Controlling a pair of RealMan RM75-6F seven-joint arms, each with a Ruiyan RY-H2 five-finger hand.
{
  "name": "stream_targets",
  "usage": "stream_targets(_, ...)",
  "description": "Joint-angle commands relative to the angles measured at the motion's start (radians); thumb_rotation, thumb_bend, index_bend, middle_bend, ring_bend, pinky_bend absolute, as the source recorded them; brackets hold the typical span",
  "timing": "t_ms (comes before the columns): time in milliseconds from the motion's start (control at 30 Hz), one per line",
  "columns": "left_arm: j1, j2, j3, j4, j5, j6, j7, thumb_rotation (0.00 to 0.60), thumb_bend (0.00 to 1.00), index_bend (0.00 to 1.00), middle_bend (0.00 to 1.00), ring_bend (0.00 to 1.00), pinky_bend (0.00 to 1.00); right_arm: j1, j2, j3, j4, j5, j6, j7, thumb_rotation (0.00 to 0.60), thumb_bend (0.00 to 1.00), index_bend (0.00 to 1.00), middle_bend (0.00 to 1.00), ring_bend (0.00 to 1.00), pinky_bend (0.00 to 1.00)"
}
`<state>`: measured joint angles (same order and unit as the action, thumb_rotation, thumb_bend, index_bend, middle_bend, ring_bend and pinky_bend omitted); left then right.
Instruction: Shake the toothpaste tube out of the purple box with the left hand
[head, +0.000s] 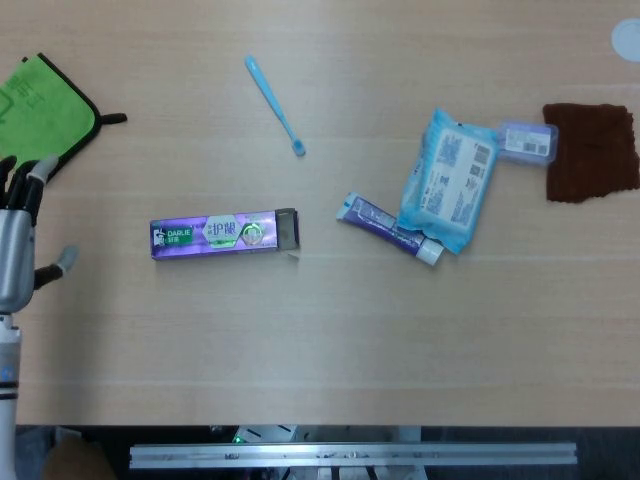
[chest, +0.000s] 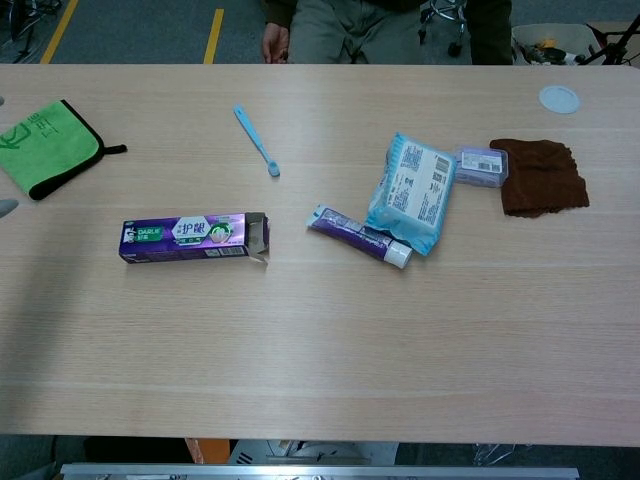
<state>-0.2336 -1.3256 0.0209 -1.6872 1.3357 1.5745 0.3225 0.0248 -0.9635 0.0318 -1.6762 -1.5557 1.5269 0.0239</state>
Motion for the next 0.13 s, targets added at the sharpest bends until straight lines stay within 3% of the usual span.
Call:
stream_targets(33, 0.017, 0.015, 0.016, -0.012, 0.021, 0.004, 0.008, 0.600, 0.16, 0.15, 0.21, 0.13, 0.32, 0.000, 0.001, 0.001, 0.000, -0.001, 0.002, 0.001, 0.600, 0.28, 0.39, 0.40, 0.38, 0.44)
stream_targets(133, 0.025, 0.021, 0.020, -0.023, 0.043, 0.003, 0.020, 0.600, 0.16, 0.15, 0.21, 0.13, 0.32, 0.000, -0.001, 0.002, 0.001, -0.002, 0.003, 0.002, 0.600, 0.28, 0.39, 0.40, 0.38, 0.44)
